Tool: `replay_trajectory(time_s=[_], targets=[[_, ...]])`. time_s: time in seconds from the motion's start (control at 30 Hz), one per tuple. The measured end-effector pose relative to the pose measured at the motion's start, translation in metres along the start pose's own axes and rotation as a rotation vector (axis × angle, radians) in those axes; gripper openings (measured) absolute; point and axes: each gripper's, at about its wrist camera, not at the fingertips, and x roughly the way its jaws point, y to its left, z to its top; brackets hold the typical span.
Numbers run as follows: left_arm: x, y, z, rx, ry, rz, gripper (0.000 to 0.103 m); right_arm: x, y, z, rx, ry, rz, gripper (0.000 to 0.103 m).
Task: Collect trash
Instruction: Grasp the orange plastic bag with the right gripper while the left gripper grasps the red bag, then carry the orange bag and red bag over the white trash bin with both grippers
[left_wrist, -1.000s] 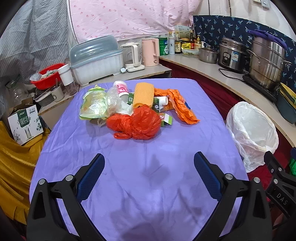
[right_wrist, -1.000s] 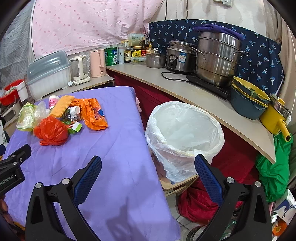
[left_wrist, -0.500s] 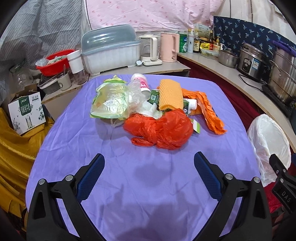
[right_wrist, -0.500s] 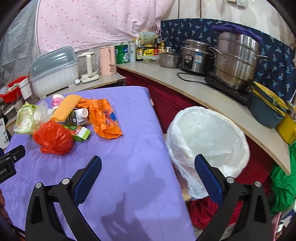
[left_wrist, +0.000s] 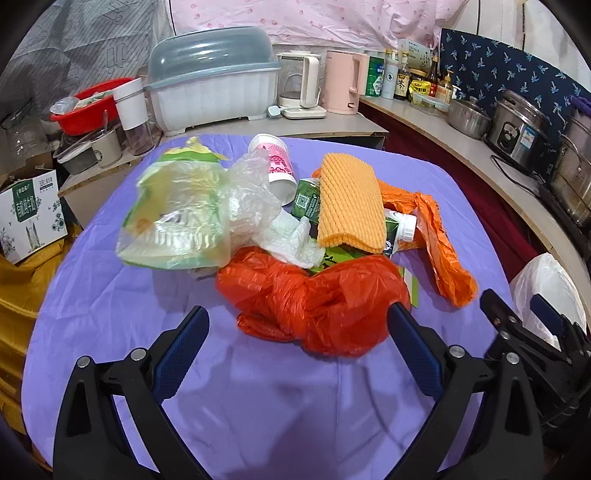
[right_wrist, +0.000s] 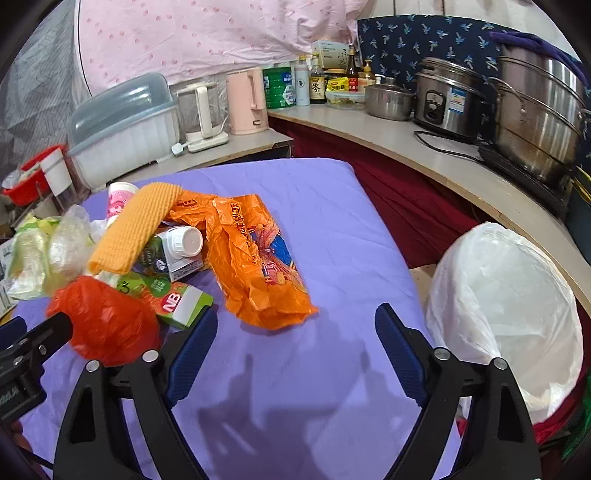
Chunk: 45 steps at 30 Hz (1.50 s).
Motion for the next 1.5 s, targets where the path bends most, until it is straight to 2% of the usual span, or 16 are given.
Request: replay_trajectory(time_s=[0.17, 0.23, 0.27, 0.37, 0.43, 0.53, 0.67, 1.13, 1.5], targets=[[0.017, -0.003, 0.005, -0.008, 0.024, -0.028, 0.085, 0.025, 0.010, 0.006, -0.008, 0.018, 0.017, 0.073], [0.022, -0.004, 0.006, -0.012, 0.032, -0.037, 0.073, 0.034, 0.013, 0.006, -0.012, 0.028, 0.027, 0.066], [0.025, -0.004, 0.007, -0.014, 0.041, -0.047, 0.071, 0.039, 0.014, 0.006, -0.013, 0.039, 0.030, 0.064], [0.027, -0.005, 0.008, -0.022, 0.051, -0.082, 0.059, 0.052, 0.014, 0.005, -0.010, 0.075, 0.036, 0.043], [0.026, -0.008, 0.008, -0.016, 0.053, -0.094, 0.042, 0.058, 0.014, 0.001, -0.002, 0.098, 0.052, 0.025], [0.023, -0.014, 0.007, 0.008, 0.059, -0.111, 0.026, 0.054, 0.016, -0.003, -0.002, 0.093, 0.068, 0.016], [0.015, -0.015, 0.004, 0.012, 0.059, -0.112, 0.007, 0.039, 0.015, -0.006, 0.002, 0.071, 0.076, 0.015], [-0.052, -0.004, -0.003, -0.002, -0.015, -0.147, 0.001, -0.037, -0.021, -0.008, 0.089, -0.023, 0.086, 0.014], [-0.111, -0.036, 0.001, 0.050, -0.104, -0.231, 0.001, -0.094, -0.067, -0.003, 0.152, -0.129, 0.043, 0.014]])
